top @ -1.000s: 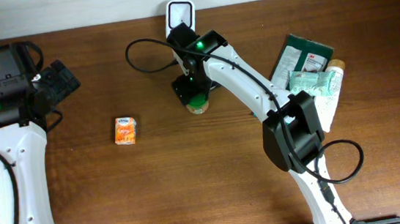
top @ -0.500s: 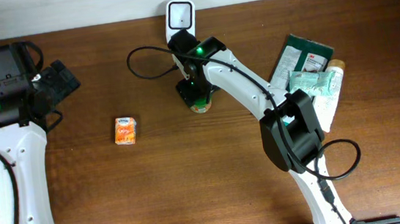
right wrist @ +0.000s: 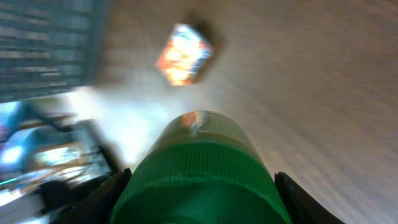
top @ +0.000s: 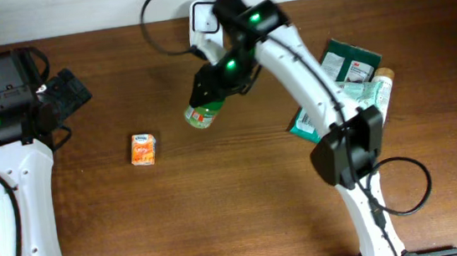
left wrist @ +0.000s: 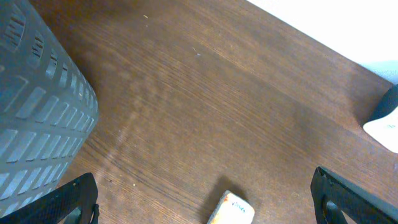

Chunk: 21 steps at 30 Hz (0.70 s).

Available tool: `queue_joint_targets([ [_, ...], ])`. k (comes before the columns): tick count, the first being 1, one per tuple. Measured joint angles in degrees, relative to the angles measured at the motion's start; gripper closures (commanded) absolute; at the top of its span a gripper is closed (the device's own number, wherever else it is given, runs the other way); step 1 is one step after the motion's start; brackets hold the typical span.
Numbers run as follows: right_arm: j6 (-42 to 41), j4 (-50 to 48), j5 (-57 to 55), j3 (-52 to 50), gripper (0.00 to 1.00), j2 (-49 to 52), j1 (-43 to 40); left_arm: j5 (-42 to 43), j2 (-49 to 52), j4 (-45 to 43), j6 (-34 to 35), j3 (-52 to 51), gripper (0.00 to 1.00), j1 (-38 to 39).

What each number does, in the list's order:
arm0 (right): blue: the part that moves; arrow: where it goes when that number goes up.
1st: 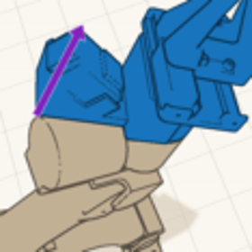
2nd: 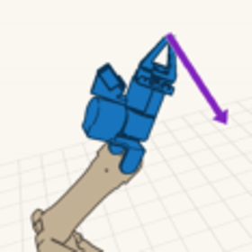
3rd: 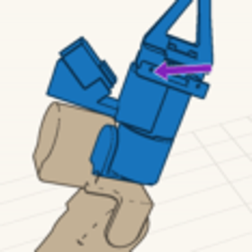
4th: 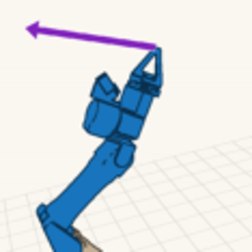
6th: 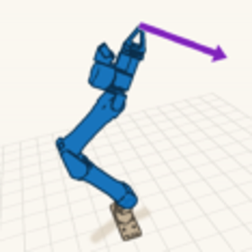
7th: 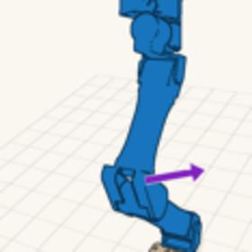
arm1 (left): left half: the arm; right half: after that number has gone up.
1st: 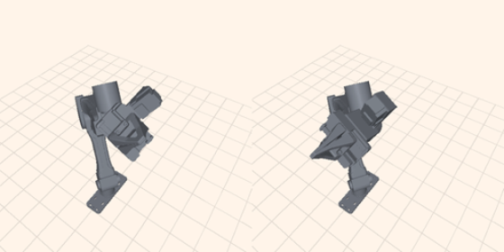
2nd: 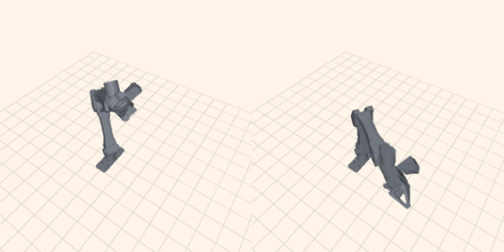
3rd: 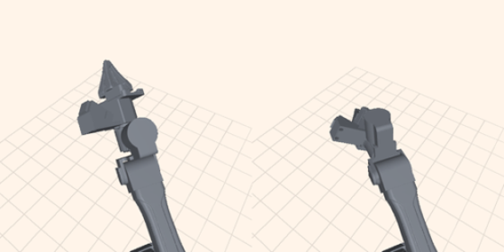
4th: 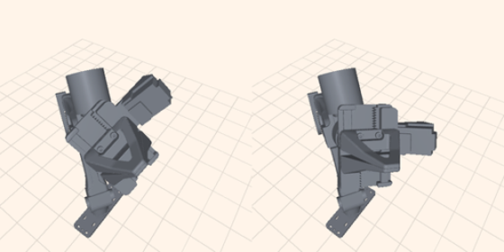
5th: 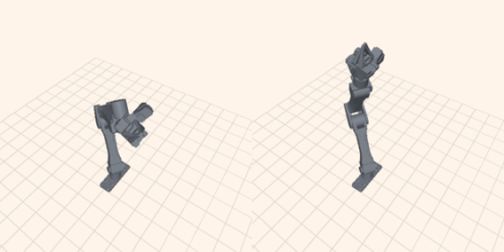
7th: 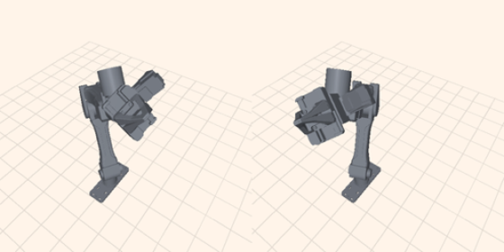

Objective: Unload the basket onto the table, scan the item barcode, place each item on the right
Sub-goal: 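Raise the jar with the right gripper and hold it to the scanner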

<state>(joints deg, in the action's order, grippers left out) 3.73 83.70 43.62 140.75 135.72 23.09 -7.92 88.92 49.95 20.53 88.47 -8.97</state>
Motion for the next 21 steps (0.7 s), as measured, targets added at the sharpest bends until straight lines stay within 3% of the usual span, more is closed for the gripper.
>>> queue_joint_targets([
  [4, 4.4, 2.6, 20.0, 0.2, 0.48, 0.0, -8.0, 0.0, 0.0, 0.0, 0.0, 0.0, 0.01, 0.0],
  [9, 5.5, 3.6, 35.5, 0.3, 0.48, 0.0, -10.8, 0.0, 0.0, 0.0, 0.0, 0.0, 0.01, 0.0],
  [21, 5.5, 4.0, 41.6, 0.3, 0.48, 0.0, -10.9, 0.0, 0.0, 0.0, 0.0, 0.0, 0.01, 0.0],
])
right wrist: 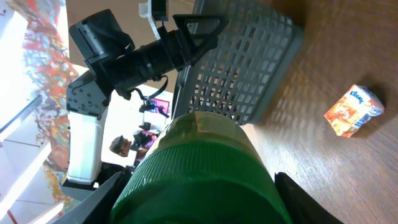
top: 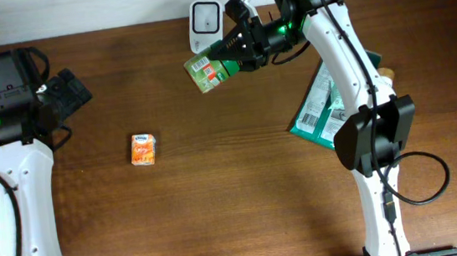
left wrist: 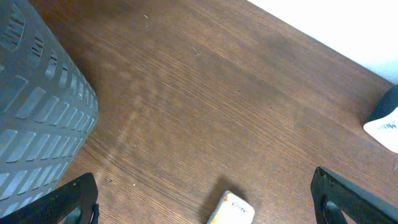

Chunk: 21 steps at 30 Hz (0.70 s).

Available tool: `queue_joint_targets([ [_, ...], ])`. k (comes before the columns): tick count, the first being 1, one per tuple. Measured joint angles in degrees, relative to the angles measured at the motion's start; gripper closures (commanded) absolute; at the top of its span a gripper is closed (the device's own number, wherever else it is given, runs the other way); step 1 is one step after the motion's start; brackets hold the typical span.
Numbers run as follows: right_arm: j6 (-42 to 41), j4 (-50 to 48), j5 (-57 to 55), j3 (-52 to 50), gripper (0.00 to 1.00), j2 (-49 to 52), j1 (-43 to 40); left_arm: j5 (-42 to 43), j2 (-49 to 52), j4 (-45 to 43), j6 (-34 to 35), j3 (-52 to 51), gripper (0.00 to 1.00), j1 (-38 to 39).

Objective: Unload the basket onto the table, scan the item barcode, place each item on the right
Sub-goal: 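Raise the jar with the right gripper and hold it to the scanner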

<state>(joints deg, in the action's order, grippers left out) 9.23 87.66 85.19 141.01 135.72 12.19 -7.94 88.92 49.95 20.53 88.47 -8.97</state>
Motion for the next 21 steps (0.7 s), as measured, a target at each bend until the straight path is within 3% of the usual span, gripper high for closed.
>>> queue_joint_targets([
  [4, 0.0, 0.0, -1.8, 0.0, 0.48, 0.0, 0.0, 0.0, 0.0, 0.0, 0.0, 0.0, 0.01, 0.0],
  [7, 0.1, -0.8, -10.6, 0.0, 0.48, 0.0, 0.0, 0.0, 0.0, 0.0, 0.0, 0.0, 0.01, 0.0],
  [10, 0.2, -4.6, -25.6, 0.1, 0.48, 0.0, 0.6, 0.0, 0.0, 0.0, 0.0, 0.0, 0.01, 0.0],
  [12, 0.2, -9.5, -44.1, 0.1, 0.48, 0.0, 3.2, 0.0, 0.0, 0.0, 0.0, 0.0, 0.01, 0.0],
  [17, 5.0, -32.5, -82.1, -5.6, 0.47, 0.0, 11.9, 0.0, 0.0, 0.0, 0.0, 0.0, 0.01, 0.0],
  [19, 14.7, -50.9, -87.1, -12.1, 0.47, 0.2, 12.2, 0.0, 0.0, -0.1, 0.0, 0.0, 0.01, 0.0],
  [21, 26.2, -62.8, -89.2, -17.8, 0.47, 0.4, 12.2, 0.0, 0.0, 0.0, 0.0, 0.0, 0.01, 0.0],
])
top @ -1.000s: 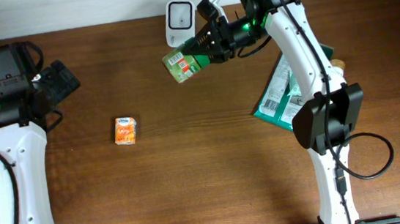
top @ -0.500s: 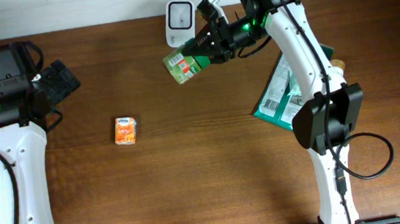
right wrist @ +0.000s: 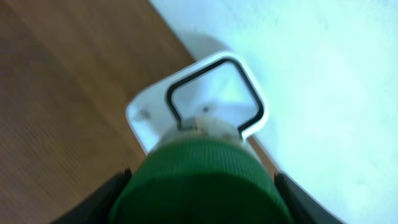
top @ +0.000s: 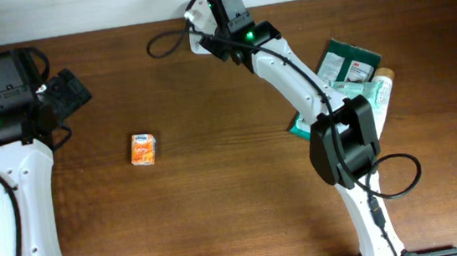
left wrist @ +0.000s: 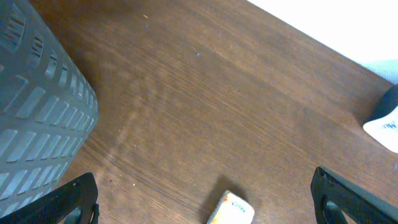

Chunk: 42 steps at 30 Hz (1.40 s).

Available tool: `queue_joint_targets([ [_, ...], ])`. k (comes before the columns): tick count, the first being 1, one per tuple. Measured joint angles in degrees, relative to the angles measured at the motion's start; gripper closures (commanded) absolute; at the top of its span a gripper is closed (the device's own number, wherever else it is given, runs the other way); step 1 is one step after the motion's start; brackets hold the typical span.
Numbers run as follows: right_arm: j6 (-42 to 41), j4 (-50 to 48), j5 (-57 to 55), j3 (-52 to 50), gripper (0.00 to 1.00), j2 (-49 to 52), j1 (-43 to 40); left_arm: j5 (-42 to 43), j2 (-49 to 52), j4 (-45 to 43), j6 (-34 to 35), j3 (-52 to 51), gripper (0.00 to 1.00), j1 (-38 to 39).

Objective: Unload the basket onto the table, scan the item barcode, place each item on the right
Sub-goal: 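Raise the jar with the right gripper and hold it to the scanner, then carry the jar right and set it beside the scanned items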

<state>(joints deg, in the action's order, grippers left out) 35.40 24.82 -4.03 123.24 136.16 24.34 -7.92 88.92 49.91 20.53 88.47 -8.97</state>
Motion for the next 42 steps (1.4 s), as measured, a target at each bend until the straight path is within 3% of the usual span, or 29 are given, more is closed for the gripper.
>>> queue_joint_targets([
  [5, 26.8, -23.1, -2.0, -7.5, 0.47, 0.1, -0.2, 0.0, 0.0, 0.0, 0.0, 0.0, 0.01, 0.0],
  [9, 32.4, -35.9, -1.3, -8.3, 0.47, 0.9, -1.4, 0.0, 0.0, 0.0, 0.0, 0.0, 0.01, 0.0],
  [15, 40.1, -37.9, 2.8, -8.3, 0.47, 4.5, -3.4, 0.0, 0.0, 0.0, 0.0, 0.0, 0.01, 0.0],
  [19, 41.3, -32.7, 4.6, -8.4, 0.47, 4.6, -3.3, 0.0, 0.0, 0.0, 0.0, 0.0, 0.01, 0.0],
  [25, 40.7, -32.5, 5.2, -8.4, 0.47, 4.6, -3.3, 0.0, 0.0, 0.0, 0.0, 0.0, 0.01, 0.0],
  [30, 29.7, -32.3, 5.7, -8.4, 0.47, 3.9, -3.3, 0.0, 0.0, 0.0, 0.0, 0.0, 0.01, 0.0],
  [34, 12.5, -27.5, 5.7, -8.4, 0.47, -1.5, -3.3, 0.0, 0.0, 0.1, 0.0, 0.0, 0.01, 0.0],
  [38, -7.2, -13.2, 6.1, -8.3, 0.48, -9.5, -3.3, 0.0, 0.0, 0.0, 0.0, 0.0, 0.01, 0.0],
  [42, -19.7, 11.5, 6.3, -8.1, 0.48, -14.2, -3.3, 0.0, 0.0, 0.0, 0.0, 0.0, 0.01, 0.0],
])
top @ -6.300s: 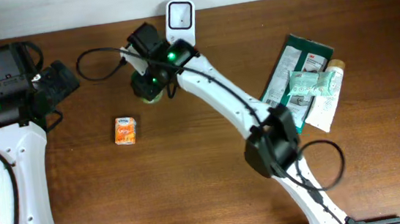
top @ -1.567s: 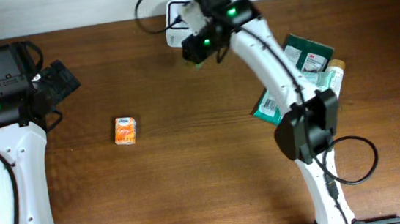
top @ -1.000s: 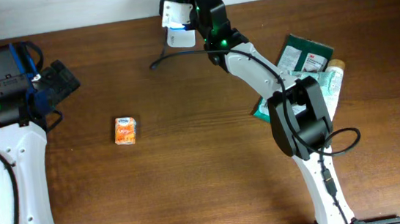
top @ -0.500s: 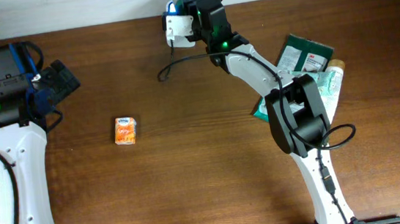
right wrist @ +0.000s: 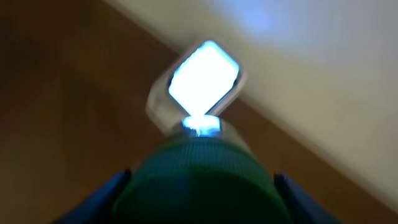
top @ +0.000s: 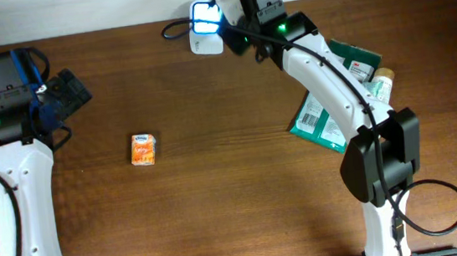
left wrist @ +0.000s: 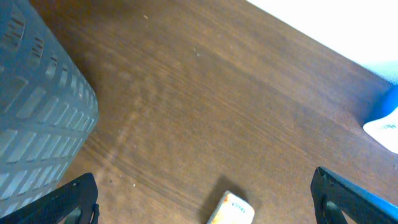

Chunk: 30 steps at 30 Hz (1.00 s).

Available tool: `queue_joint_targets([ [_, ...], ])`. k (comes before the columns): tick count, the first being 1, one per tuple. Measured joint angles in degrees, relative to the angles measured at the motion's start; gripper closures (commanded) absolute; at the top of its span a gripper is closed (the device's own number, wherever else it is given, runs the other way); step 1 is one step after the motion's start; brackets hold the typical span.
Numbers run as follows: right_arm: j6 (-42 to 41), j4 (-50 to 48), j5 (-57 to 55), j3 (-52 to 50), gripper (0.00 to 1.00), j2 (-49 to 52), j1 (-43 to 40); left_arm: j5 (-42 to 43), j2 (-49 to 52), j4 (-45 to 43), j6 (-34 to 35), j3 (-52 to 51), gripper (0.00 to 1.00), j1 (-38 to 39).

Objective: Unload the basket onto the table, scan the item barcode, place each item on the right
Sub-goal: 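Carry the jar right and set it beside the scanned items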

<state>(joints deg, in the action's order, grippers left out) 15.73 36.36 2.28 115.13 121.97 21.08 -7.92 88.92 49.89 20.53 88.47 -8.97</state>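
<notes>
My right gripper (right wrist: pixel 202 194) is shut on a green-capped bottle (right wrist: pixel 202 177), whose cap fills the bottom of the right wrist view. The bottle points at the white barcode scanner (right wrist: pixel 204 81), whose window glows bright blue-white. From overhead, the right gripper (top: pixel 238 9) hovers just right of the lit scanner (top: pixel 203 17) at the table's far edge; the bottle itself is mostly hidden under the wrist. My left gripper (left wrist: pixel 205 200) is open and empty at the far left (top: pixel 65 93).
A small orange tissue pack (top: pixel 143 149) lies on the wooden table (top: pixel 218 196) left of centre. Green packets (top: pixel 328 110) and another bottle (top: pixel 379 88) lie at the right. A grey slotted basket (left wrist: pixel 37 118) stands at the left edge.
The scanner window was dark and now glows blue-white. My right gripper with the bottle has shifted slightly right, uncovering the scanner from overhead. The left arm is unchanged.
My right gripper first held the bottle low over the middle of the table. Then the bottle was lifted and lay sideways near the scanner, label up. Then it was right over the dark scanner. Now the scanner is lit in front of the bottle.
</notes>
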Motion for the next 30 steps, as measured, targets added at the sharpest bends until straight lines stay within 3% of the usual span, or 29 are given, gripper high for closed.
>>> queue_joint_targets([
  [2, -3.0, 10.7, 1.0, -0.4, 0.48, 0.0, -0.5, 0.0, 0.0, 0.1, 0.0, 0.0, 0.01, 0.0],
  [6, -4.9, 17.4, 2.4, -1.4, 0.48, 0.0, -4.0, 0.0, 0.0, 0.1, 0.0, 0.0, 0.01, 0.0],
  [13, -9.3, 12.2, 2.6, -17.0, 0.48, -0.1, -14.2, 0.0, 0.0, 0.1, 0.0, 0.0, 0.01, 0.0],
  [19, -9.9, 11.1, 3.0, -17.5, 0.47, -0.1, -16.3, 0.0, 0.0, 0.1, 0.0, 0.0, 0.01, 0.0],
  [25, -10.0, 10.6, 11.0, -17.6, 0.47, 0.0, -16.3, 0.0, 0.0, 0.1, 0.0, 0.0, 0.01, 0.0],
  [30, -10.0, 14.0, 4.9, -17.5, 0.48, 0.4, -16.7, 0.0, 0.0, 0.1, 0.0, 0.0, 0.01, 0.0],
])
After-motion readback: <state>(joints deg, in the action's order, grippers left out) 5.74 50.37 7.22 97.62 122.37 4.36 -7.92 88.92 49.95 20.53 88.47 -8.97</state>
